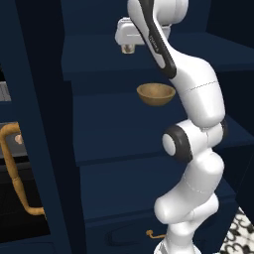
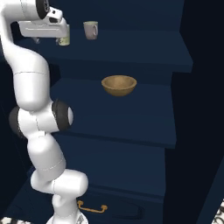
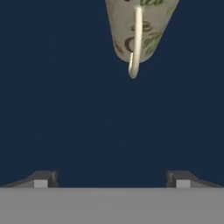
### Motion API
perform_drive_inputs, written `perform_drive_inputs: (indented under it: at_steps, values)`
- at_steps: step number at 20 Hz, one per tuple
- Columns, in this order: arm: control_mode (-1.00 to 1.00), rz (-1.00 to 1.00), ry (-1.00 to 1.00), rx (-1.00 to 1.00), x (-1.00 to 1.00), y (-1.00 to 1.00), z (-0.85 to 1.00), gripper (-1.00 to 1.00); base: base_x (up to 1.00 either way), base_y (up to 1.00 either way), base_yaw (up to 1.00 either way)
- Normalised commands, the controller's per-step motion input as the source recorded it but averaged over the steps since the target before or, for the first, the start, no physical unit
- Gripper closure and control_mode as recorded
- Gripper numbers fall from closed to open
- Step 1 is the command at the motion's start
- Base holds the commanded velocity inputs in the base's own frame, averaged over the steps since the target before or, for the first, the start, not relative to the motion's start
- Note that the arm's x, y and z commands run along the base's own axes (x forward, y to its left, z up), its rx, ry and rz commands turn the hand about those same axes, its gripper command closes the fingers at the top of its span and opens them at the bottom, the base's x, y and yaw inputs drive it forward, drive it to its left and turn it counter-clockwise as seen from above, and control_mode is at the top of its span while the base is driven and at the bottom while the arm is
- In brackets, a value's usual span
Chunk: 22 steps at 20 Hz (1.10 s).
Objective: Gather all objects into one cabinet and sort the glasses and bowls to opposite sides.
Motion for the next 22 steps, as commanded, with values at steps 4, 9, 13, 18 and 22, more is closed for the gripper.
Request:
perform_drive_inputs:
  at_steps: [4,9,13,18,22]
  values:
    - [-1.0,0.0,0.04,0.0,-0.44,0.0,-0.04,-1.0,0.0,0.0,0.0]
    - [-1.0,0.0,0.0,0.0,-0.09,0.0,0.0,-1.0,0.0,0.0,0.0]
    - [-1.0,0.0,0.0,0.01,-0.06,0.0,-0.05,-1.0,0.0,0.0,0.0]
    - [-1.0,0.0,0.0,0.02,-0.01,0.0,-0.03,-1.0,0.0,0.0,0.0]
    - [-1.0,0.0,0.0,0.03,0.0,0.0,-0.02,-1.0,0.0,0.0,0.0]
